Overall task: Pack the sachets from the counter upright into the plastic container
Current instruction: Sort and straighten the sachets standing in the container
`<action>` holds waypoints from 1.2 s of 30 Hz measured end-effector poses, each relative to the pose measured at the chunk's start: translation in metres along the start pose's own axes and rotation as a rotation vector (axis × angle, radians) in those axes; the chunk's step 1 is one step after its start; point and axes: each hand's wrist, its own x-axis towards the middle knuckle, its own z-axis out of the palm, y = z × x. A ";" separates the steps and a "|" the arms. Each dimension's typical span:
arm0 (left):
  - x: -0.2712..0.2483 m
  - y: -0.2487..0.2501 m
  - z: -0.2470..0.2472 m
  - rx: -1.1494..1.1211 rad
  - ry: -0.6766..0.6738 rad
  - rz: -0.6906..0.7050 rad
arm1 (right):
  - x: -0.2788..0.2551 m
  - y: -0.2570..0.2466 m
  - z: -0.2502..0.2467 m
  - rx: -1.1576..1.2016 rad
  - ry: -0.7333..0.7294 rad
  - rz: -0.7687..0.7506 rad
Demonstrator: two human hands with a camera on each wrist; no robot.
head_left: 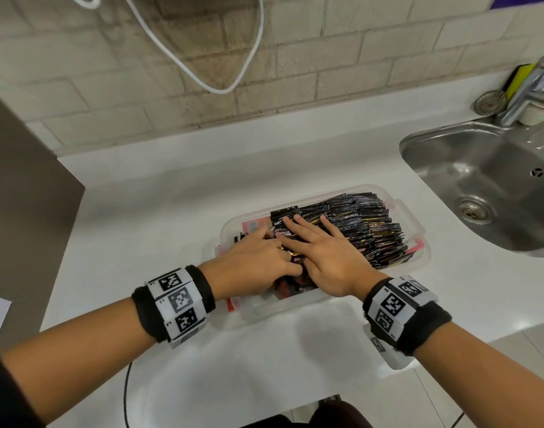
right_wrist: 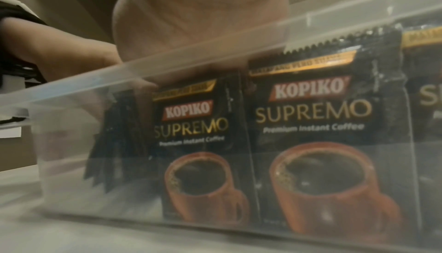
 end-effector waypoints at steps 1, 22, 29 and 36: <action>-0.001 -0.002 0.001 0.034 0.004 0.015 | 0.000 0.001 0.000 -0.005 -0.001 0.000; -0.011 -0.001 0.008 -0.065 -0.058 -0.289 | -0.004 -0.002 0.001 0.130 0.152 -0.019; -0.007 0.004 0.007 -0.177 -0.014 -0.415 | -0.009 -0.003 -0.006 0.118 0.307 0.038; -0.013 0.000 -0.002 -0.410 0.183 -0.565 | -0.011 0.009 -0.009 0.122 0.243 0.077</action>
